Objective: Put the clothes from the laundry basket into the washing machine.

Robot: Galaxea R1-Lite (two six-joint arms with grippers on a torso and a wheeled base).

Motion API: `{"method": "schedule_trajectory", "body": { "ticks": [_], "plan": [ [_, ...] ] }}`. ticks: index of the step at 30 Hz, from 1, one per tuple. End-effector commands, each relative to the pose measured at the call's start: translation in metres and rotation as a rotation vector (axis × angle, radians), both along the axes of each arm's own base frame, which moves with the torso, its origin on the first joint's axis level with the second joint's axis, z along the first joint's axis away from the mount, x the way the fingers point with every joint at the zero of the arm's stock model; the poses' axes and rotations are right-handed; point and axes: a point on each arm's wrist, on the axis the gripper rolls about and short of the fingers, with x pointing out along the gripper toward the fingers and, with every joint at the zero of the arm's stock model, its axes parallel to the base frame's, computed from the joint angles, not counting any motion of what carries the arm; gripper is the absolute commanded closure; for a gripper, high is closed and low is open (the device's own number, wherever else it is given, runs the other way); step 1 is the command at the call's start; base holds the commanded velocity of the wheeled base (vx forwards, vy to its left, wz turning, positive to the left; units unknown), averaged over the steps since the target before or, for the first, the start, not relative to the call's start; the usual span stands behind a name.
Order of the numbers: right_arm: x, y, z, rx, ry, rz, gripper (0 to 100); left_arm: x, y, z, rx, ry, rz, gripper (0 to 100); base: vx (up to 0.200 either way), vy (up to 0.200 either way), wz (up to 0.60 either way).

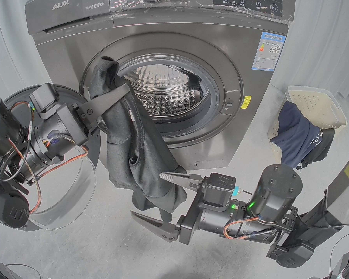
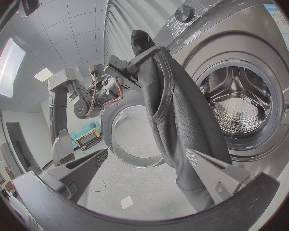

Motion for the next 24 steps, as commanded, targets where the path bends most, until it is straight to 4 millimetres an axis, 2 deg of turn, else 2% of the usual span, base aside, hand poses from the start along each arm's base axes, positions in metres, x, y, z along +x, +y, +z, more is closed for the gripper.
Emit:
{"method": "schedule_trajectory", "body": {
  "ticks": [1, 10, 17, 24],
  "plan": [
    [0.009, 0.014, -0.012, -0.009, 0.012, -0.015, 0, 0.001, -0.001, -0.001, 0.001, 0.003, 0.0, 100, 0.0, 0.0, 0.0],
    [0.031, 0.034, -0.025, 0.0, 0.009, -0.054, 0, -0.001, 0.0, 0.001, -0.003, -0.004, 0.0, 100, 0.0, 0.0, 0.0],
    [0.045, 0.046, -0.026, 0.029, -0.003, -0.111, 0, -0.002, 0.001, 0.001, -0.003, -0.005, 0.001, 100, 0.0, 0.0, 0.0],
    [0.048, 0.049, -0.023, 0.052, 0.0, -0.134, 0, -0.002, 0.001, 0.001, -0.003, -0.005, 0.001, 100, 0.0, 0.0, 0.0]
  ]
}}
